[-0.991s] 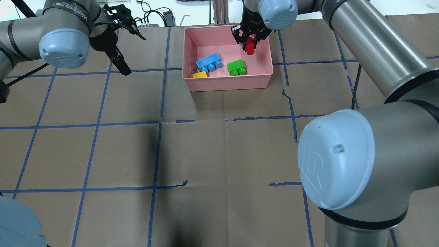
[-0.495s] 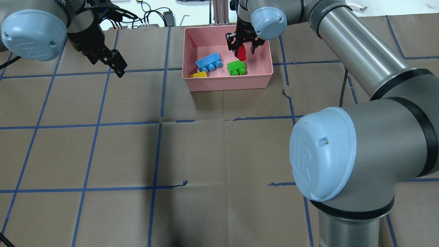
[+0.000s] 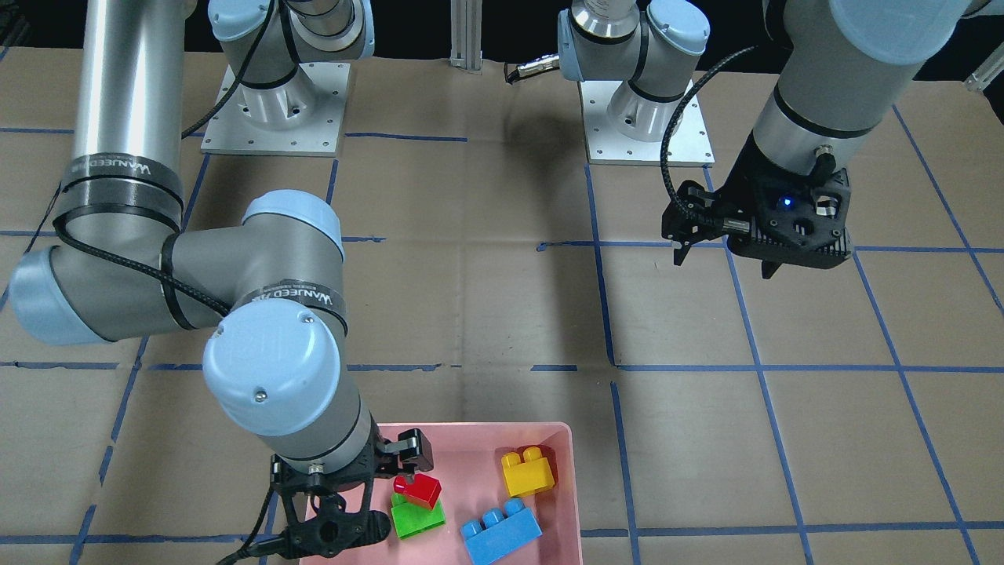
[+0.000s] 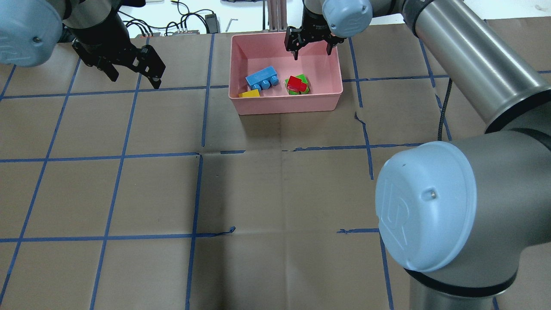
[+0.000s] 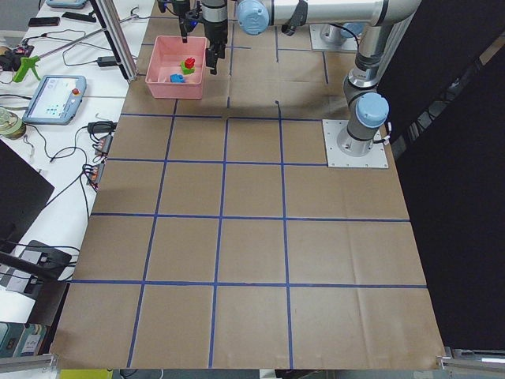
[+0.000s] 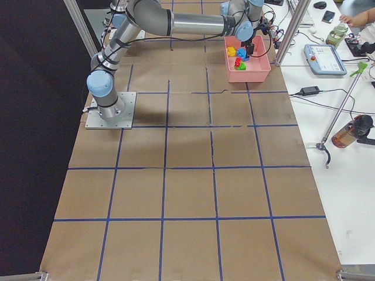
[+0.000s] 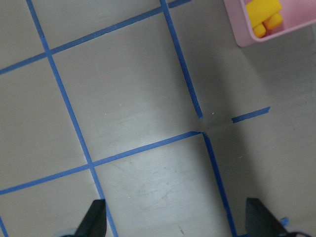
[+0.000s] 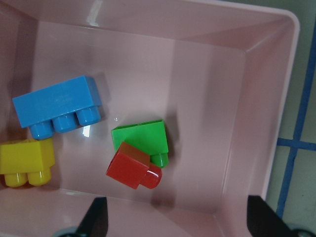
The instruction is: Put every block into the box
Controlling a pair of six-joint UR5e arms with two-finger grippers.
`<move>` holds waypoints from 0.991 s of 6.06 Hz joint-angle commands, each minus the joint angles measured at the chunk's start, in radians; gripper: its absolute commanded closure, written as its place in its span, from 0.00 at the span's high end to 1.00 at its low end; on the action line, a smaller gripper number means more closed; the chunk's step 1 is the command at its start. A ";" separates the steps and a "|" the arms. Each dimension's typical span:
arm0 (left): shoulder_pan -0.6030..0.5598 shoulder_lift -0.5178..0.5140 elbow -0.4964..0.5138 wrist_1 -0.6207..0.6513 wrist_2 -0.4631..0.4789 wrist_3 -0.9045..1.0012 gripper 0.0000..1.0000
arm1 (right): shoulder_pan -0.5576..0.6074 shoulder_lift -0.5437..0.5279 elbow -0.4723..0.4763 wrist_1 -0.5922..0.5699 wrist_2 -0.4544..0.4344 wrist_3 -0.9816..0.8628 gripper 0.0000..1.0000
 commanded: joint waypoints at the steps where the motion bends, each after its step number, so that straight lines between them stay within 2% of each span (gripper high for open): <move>1: -0.037 0.021 0.032 -0.072 -0.011 -0.173 0.99 | -0.060 -0.089 0.025 0.163 -0.061 -0.029 1.00; 2: -0.075 0.035 0.019 -0.071 -0.002 -0.219 0.99 | -0.111 -0.146 0.091 0.170 -0.062 -0.064 1.00; 3: -0.087 0.059 0.020 -0.066 -0.002 -0.255 0.99 | -0.160 -0.239 0.216 0.166 -0.064 -0.118 0.99; 5: -0.078 0.078 0.000 -0.074 0.002 -0.246 0.99 | -0.192 -0.449 0.443 0.138 -0.064 -0.106 0.99; 6: -0.074 0.072 -0.003 -0.069 -0.004 -0.244 0.99 | -0.191 -0.511 0.496 0.116 -0.067 -0.097 0.99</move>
